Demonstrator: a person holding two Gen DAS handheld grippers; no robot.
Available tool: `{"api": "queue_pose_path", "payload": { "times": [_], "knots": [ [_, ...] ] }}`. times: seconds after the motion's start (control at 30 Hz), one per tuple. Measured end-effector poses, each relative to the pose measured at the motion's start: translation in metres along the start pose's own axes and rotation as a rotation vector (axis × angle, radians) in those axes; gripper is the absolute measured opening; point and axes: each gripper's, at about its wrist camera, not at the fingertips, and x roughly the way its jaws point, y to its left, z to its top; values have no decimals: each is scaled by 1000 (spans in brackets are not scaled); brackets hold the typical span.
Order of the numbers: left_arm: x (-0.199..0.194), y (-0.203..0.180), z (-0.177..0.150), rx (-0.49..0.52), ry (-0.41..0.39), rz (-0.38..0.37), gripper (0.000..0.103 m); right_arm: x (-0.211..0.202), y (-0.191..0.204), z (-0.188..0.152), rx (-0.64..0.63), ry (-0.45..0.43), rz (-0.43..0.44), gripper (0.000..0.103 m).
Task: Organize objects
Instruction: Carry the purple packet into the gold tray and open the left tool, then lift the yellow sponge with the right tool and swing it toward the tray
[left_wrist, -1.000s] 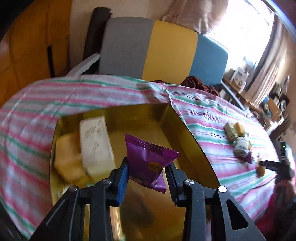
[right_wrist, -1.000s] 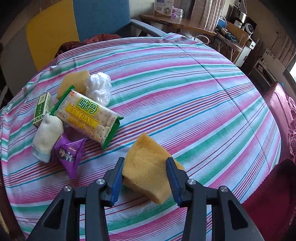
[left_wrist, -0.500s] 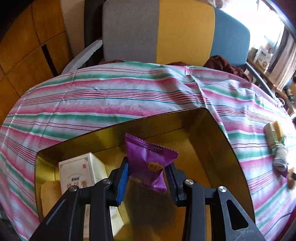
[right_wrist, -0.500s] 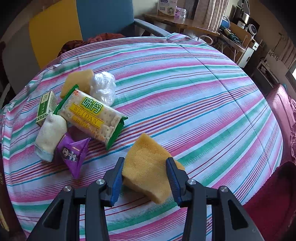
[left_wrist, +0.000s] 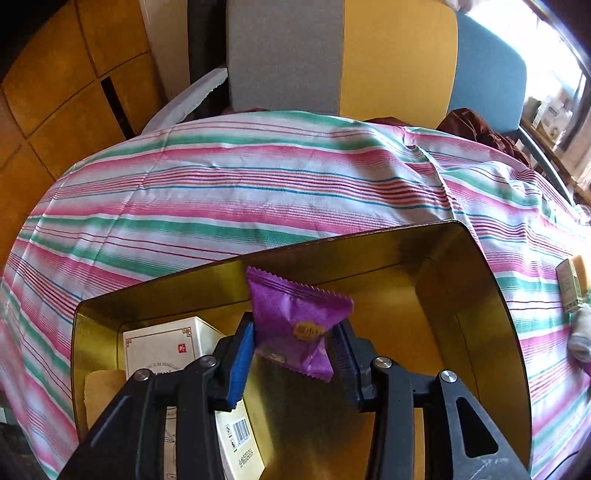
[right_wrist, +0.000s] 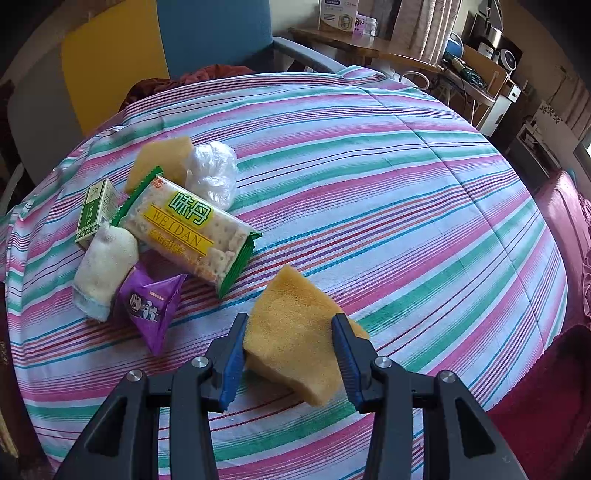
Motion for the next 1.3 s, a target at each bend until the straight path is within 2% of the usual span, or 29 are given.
{"api": "queue_pose_path", "payload": {
  "times": [0.07, 0.2, 0.37, 0.53, 0.63, 0.9, 1.0, 1.1, 1.3],
  "knots": [
    [-3, -1, 0, 3, -10, -5, 48, 0, 0, 0, 0, 0, -1, 45],
    [-12, 2, -1, -15, -33, -27, 50, 0, 0, 0, 1, -1, -1, 45],
    [-54, 4, -13, -5, -125, -48, 50, 0, 1, 0, -8, 1, -5, 45],
    [-117, 10, -55, -22, -245, -62, 63, 2, 3, -1, -26, 0, -18, 45],
    [-143, 12, -85, -30, -286, -57, 63, 1, 2, -1, -21, -10, -16, 45],
    [-164, 23, -140, -62, -309, -20, 65, -9, -2, -1, 0, -62, -1, 44],
    [-167, 26, -149, -61, -324, 10, 66, -10, 0, -1, -4, -74, 3, 44],
    [-170, 28, -157, -70, -339, 22, 74, -11, 0, -1, 1, -84, 11, 44],
    [-166, 28, -169, -74, -320, 19, 75, -15, -2, -1, 13, -108, 16, 44]
  ]
}}
